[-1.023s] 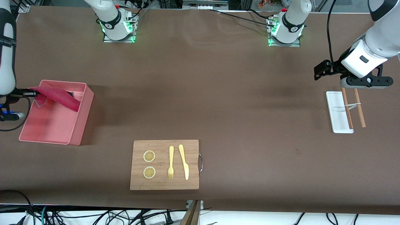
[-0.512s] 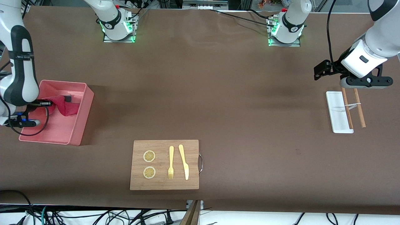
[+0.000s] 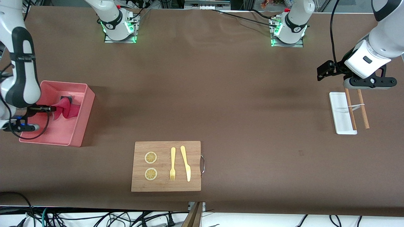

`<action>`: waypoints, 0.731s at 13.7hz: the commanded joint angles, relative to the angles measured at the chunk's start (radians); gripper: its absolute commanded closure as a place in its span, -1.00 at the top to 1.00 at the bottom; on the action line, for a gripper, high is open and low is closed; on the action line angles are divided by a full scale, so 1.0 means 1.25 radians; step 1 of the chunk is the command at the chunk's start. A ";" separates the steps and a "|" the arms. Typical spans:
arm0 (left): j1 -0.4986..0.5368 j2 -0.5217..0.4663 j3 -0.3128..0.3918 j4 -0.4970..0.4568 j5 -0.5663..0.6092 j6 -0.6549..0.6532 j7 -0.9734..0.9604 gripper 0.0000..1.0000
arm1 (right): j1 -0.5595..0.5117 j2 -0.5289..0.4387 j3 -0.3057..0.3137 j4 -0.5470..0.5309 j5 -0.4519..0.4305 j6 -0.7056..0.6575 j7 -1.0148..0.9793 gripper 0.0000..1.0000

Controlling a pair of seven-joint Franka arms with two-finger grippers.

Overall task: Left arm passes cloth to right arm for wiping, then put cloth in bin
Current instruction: 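Move the cloth over the pink bin with the right gripper, then open the right gripper to drop the cloth into the bin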

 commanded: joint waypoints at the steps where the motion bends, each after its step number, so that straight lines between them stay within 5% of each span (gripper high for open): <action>1: -0.001 -0.003 0.000 0.011 -0.007 -0.015 0.014 1.00 | 0.004 -0.063 0.009 0.068 0.013 -0.141 -0.004 0.99; 6: -0.001 -0.003 0.000 0.011 -0.008 -0.015 0.015 1.00 | 0.004 -0.126 0.105 0.185 0.002 -0.329 0.143 0.99; 10: 0.001 -0.003 0.001 0.011 -0.007 -0.015 0.015 1.00 | 0.001 -0.227 0.213 0.188 0.000 -0.360 0.280 1.00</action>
